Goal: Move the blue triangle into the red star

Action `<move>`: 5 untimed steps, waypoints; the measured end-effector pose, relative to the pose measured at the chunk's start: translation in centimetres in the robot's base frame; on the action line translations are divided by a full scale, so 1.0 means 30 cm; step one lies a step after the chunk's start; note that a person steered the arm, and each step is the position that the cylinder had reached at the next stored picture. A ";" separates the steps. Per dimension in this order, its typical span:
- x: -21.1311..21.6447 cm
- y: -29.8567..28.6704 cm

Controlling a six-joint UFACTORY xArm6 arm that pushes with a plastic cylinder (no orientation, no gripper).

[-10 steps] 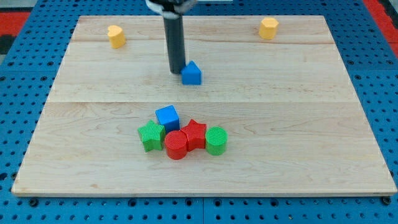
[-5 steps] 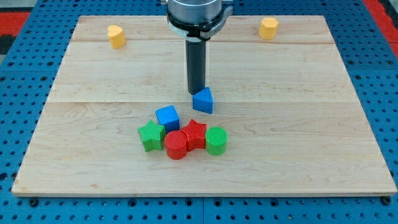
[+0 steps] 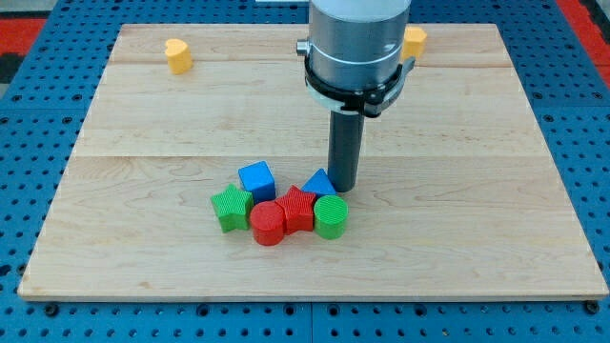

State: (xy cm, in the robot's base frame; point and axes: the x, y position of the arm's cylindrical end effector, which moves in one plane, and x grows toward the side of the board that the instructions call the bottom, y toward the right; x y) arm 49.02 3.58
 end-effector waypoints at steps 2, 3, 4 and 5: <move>0.007 -0.101; -0.017 -0.053; -0.139 0.135; -0.311 0.457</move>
